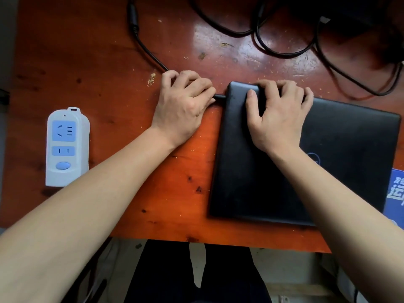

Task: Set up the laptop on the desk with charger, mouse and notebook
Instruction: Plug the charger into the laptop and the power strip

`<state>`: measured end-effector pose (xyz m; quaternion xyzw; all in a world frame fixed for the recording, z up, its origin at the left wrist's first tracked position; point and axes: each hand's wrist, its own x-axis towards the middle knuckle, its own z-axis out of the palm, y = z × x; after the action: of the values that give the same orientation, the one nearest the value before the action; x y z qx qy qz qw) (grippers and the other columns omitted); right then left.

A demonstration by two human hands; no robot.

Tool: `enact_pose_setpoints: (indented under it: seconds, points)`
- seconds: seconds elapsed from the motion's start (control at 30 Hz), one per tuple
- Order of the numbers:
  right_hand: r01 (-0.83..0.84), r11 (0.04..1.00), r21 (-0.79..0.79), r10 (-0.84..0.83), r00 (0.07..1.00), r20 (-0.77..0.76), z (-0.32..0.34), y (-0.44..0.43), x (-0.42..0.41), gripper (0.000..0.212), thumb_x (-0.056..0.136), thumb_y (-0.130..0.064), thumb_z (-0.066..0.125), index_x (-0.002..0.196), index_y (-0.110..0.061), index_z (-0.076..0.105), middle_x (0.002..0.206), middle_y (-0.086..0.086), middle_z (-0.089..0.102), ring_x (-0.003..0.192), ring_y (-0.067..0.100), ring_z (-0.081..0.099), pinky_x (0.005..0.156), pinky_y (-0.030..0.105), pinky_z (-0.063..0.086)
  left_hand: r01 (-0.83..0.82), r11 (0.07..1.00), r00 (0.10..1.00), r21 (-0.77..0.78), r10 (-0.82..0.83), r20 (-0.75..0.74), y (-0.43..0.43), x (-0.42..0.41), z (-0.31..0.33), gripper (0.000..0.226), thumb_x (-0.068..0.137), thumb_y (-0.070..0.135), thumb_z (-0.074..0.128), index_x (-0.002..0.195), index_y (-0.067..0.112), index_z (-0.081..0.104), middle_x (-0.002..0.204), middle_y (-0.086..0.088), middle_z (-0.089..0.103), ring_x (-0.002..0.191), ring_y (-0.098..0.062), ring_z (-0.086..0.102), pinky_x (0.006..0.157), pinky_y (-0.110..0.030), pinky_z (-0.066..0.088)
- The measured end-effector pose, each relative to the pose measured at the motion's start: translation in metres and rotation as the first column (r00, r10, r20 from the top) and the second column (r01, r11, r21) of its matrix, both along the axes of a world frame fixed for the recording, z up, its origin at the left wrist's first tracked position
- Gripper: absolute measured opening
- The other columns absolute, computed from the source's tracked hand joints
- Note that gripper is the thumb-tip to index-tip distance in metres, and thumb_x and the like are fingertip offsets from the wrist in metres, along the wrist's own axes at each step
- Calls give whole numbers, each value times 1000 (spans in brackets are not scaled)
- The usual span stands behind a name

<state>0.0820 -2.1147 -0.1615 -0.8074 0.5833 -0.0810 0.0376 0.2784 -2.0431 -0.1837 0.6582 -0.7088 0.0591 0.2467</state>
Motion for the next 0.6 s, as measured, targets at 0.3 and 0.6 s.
enact_pose_setpoints:
  seconds: [0.3,0.6]
  points:
    - [-7,1000,8,7,1000,7,-3,1,-1,44,98,-51,38,124,-24,61,113,9,56,116,29,50,119,55,15,-22,1000,997,-16,23,68,2,-2,0,18,101,28,57,102,21,74,109,11,72,97,-25,64,89,-42,34]
    - [-15,1000,19,15,1000,25,0,3,-3,44,98,-52,38,124,-25,62,110,9,56,114,30,50,119,55,16,-76,990,995,122,67,73,3,-9,-1,44,96,31,50,134,12,60,146,-6,54,126,-30,52,100,-50,35]
